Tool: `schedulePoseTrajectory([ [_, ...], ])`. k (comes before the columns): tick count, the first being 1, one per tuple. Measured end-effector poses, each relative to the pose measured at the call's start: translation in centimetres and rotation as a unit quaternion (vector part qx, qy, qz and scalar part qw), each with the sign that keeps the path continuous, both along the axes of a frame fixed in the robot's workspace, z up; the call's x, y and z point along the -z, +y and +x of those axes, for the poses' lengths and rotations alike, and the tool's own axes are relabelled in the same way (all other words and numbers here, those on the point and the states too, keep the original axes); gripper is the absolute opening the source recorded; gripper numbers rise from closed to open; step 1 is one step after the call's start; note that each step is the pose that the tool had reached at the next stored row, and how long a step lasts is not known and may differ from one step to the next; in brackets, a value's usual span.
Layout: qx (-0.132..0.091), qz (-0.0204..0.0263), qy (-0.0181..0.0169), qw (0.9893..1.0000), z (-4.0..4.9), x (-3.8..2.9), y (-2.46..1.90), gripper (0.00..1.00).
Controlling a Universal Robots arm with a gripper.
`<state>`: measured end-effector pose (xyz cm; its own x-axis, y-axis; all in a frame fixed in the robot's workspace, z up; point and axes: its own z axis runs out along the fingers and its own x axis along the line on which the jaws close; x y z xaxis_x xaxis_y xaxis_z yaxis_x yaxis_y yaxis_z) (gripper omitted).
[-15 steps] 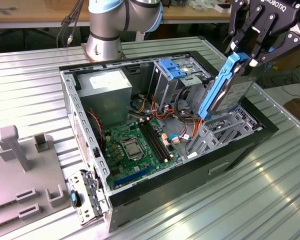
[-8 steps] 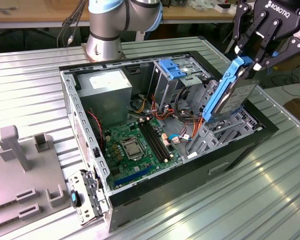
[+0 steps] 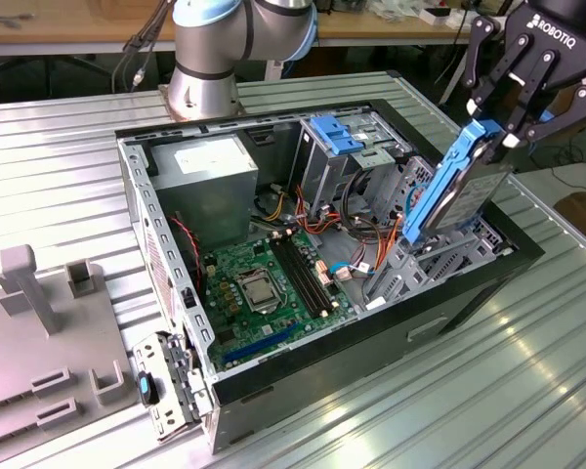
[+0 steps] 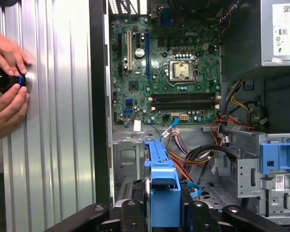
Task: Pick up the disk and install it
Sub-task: 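Insert the disk into the insertion slot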
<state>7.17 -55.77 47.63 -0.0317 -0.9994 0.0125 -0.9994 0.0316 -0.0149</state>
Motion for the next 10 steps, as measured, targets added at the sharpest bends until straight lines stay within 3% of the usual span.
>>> schedulePoseTrajectory([
  [10, -0.006, 0.0, 0.0002, 1.0, 0.33, 0.96, -0.12, 0.37],
])
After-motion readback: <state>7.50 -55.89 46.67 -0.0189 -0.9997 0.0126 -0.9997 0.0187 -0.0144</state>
